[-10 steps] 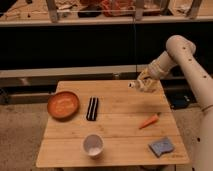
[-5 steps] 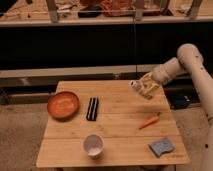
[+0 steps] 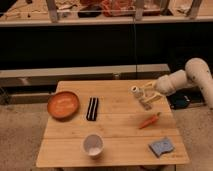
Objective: Stand the bottle upright
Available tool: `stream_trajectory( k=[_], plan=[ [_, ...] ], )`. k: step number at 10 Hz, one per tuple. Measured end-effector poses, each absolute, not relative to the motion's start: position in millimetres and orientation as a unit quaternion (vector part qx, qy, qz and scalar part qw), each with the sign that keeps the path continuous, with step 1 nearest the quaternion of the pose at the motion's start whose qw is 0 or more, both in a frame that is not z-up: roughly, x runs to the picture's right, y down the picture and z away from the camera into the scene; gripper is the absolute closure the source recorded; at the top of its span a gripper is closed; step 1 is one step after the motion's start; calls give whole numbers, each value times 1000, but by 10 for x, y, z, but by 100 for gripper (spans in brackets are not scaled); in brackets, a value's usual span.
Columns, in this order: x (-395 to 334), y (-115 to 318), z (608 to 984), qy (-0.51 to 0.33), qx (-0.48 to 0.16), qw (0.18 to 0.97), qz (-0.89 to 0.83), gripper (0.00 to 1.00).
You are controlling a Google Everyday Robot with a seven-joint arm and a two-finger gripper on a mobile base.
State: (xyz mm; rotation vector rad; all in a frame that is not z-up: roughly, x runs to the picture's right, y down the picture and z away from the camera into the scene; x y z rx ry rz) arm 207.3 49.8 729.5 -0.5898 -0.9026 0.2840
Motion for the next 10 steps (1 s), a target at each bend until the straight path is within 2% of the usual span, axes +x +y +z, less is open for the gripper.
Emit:
stream_trajectory(
  k=[3,6,10],
  plan=[
    [1924,762,7104,-537,-238,794,159,100],
    [1542,729,7162,-671,-208,691,171,100],
    [1149,614,7138,-701,-210,666,149,100]
  ],
)
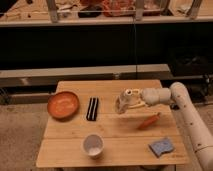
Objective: Stand the bottle upright
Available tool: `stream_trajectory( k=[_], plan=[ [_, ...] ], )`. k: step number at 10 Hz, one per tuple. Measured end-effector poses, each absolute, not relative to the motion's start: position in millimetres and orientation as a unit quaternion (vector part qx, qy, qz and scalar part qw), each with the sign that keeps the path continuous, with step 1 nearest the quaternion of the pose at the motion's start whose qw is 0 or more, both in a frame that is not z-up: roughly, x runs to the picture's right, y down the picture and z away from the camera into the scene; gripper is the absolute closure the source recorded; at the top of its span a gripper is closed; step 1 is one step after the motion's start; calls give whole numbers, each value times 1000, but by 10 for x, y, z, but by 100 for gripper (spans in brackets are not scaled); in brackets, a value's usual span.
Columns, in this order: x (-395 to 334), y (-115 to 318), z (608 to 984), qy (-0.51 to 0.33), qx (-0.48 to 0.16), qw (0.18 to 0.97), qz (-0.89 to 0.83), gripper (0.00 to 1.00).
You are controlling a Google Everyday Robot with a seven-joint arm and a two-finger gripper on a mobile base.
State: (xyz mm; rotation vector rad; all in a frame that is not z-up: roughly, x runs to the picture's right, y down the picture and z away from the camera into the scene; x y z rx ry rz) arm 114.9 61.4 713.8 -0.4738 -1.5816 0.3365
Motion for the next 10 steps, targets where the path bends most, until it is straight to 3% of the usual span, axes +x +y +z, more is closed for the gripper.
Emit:
stream_trajectory(
  k=[5,8,10],
  plan=[
    [1217,603,7256,-671,-208,695,151,100],
    [1245,622,7378,-667,-207,700,147,91],
    [1229,642,7472,-676,-208,691,150,99]
  ],
)
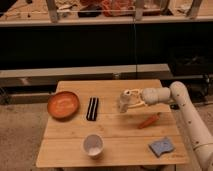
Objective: Stand the bottle upright
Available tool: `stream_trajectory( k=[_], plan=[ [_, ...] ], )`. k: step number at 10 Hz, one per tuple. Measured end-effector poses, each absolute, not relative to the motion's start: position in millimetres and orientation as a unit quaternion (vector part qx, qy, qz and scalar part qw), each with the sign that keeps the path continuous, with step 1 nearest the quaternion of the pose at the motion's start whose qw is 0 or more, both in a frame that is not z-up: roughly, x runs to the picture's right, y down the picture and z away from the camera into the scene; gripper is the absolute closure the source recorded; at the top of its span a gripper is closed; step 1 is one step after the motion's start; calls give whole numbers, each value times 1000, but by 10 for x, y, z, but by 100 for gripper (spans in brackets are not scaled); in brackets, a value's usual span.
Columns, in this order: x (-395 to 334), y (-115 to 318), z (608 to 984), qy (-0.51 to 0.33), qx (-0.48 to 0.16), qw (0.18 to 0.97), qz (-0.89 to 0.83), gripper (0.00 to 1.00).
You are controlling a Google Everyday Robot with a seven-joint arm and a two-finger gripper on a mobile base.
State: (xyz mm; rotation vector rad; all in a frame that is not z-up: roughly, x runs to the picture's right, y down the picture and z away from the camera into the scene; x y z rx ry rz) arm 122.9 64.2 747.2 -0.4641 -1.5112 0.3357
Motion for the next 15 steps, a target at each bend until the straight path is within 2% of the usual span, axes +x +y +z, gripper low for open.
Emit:
stream_trajectory(
  k=[8,15],
  plan=[
    [1219,802,7810,-665,-208,700,155,100],
    [1189,911,7861,-668,-207,698,154,100]
  ],
)
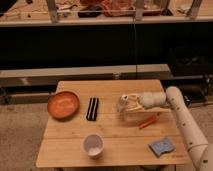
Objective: Stand the bottle upright
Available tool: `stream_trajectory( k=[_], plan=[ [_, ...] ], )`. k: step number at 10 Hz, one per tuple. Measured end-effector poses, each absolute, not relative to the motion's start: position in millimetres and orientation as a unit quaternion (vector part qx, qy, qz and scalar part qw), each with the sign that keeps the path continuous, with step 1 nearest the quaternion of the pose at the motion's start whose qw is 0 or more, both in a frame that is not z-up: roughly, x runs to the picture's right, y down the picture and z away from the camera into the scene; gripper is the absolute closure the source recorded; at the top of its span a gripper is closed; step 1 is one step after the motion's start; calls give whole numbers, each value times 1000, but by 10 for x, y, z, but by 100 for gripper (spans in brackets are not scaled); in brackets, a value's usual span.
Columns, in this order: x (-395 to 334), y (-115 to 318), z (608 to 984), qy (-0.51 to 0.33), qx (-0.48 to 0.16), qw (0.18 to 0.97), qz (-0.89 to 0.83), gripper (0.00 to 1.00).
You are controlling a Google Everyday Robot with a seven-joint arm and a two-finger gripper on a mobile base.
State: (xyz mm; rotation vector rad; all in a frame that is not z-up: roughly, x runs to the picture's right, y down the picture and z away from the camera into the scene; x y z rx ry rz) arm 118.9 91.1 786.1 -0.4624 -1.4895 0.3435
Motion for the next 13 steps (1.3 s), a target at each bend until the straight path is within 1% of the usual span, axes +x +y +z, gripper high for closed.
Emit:
stream_trajectory(
  k=[1,2,3,4,6,7,9,10,11,12,13],
  plan=[
    [1189,921,7858,-668,-208,698,154,98],
    [1195,927,7854,-668,-208,698,155,93],
    [1198,935,7853,-667,-208,698,155,81],
    [1198,937,7851,-667,-209,698,156,71],
    [1193,954,7850,-667,-210,698,156,56],
    [1196,963,7850,-666,-210,698,156,55],
    [1198,975,7845,-666,-212,698,158,63],
    [1199,985,7845,-665,-213,698,158,63],
    [1200,995,7846,-665,-213,698,159,60],
    [1203,995,7843,-664,-214,698,159,51],
    [1204,987,7837,-664,-214,699,160,40]
  ],
)
